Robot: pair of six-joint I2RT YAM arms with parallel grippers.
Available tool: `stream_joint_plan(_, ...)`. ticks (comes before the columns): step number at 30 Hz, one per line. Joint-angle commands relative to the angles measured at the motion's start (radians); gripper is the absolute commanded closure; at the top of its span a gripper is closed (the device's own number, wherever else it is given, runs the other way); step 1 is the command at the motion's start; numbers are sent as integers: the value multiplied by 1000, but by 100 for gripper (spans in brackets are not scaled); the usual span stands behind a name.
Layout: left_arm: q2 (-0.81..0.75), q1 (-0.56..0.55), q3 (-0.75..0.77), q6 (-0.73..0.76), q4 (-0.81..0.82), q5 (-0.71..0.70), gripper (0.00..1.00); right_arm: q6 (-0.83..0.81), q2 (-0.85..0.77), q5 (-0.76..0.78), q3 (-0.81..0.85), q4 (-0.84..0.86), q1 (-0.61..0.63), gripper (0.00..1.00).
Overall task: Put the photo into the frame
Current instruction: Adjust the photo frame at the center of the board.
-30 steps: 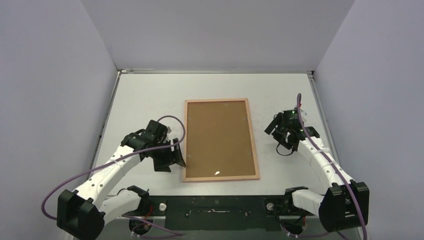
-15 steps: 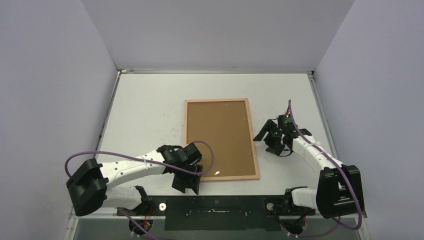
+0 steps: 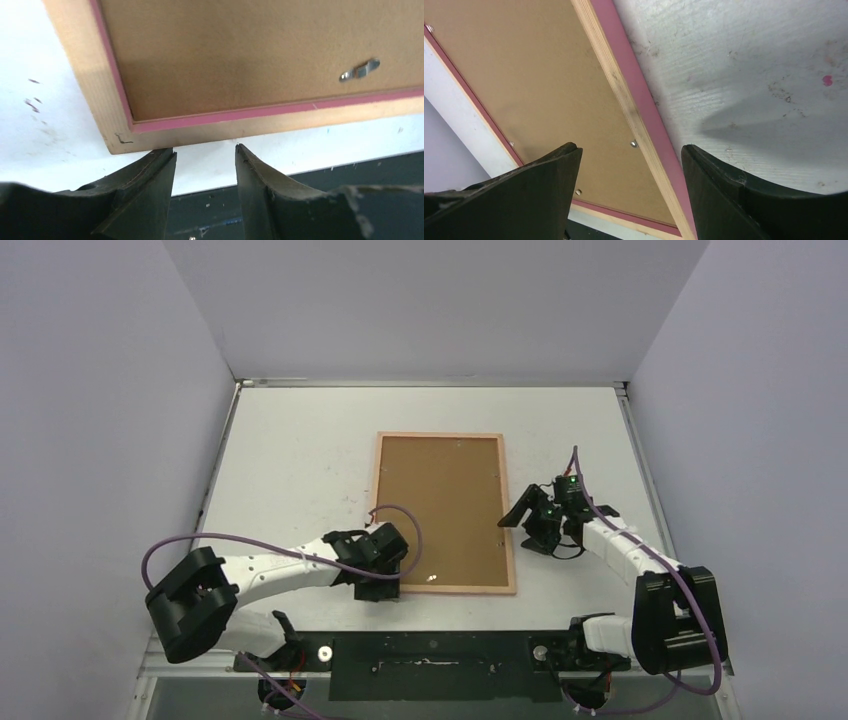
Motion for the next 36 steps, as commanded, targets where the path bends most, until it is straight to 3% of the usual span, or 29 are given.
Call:
stream_joint_plan(1, -13, 102, -11, -8, 103, -92, 55, 32, -19, -63, -44, 94, 10, 25)
stream_joint_plan(5, -28, 276, 2, 63, 123, 0, 59, 33, 20, -91, -38, 138, 71, 25)
stream_joint_plan(13, 40, 552, 64, 211, 162, 159, 60, 86, 94, 50, 38, 213, 331, 26)
stream_joint_plan(18, 148, 676, 120, 264, 224, 241, 60, 142, 208, 94, 100, 320, 454, 26)
stream_joint_plan(24, 204, 799, 195, 293, 214, 236, 65, 131, 414, 154, 309, 337, 629, 27)
stream_joint_plan(31, 190, 988, 195, 334, 220, 315, 64, 47, 500, 264, 547, 94, 691, 26)
stream_joint_plan(36, 207, 1087, 200, 311, 254, 398, 52, -80, 412, 307, 617, -22, 680, 24)
